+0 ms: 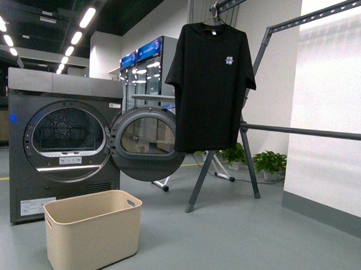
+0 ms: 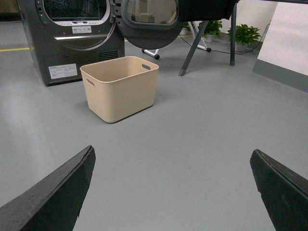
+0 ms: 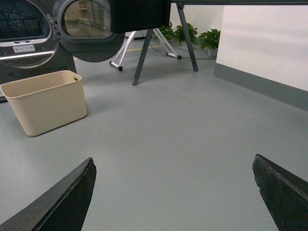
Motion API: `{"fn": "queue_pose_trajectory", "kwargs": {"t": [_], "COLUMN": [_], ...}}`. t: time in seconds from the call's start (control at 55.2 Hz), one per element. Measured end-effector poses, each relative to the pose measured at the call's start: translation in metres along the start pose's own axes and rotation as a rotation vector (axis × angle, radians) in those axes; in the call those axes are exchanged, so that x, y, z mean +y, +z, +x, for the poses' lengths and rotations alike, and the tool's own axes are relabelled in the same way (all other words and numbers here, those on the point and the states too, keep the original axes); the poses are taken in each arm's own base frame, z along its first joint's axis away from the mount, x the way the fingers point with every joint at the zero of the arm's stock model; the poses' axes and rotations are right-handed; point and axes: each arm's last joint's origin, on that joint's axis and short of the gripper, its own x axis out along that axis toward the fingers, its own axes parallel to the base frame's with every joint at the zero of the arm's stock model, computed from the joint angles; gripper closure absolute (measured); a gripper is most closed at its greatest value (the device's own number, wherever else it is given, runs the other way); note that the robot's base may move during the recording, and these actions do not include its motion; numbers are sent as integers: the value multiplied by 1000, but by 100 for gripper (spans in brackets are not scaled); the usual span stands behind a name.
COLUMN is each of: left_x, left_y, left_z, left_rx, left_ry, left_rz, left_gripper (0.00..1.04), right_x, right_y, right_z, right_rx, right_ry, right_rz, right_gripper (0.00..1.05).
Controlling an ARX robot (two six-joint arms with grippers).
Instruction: Move hamper under clothes hanger
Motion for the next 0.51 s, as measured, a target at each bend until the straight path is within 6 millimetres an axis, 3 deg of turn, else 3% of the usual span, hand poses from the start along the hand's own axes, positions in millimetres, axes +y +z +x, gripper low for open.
{"fn": "queue_pose_trajectory", "kwargs": {"t": [0.507], "left_x": [0], "left_y": [0], "left_z": [0], "left_rx": [0], "left_ry": [0], "left_rz": [0], "left_gripper": [7], "right_x": [0], "right_y": [0], "right_z": [0], "right_rx": [0], "right_ry": [0], "right_rz": [0], "right_gripper": [8]}}
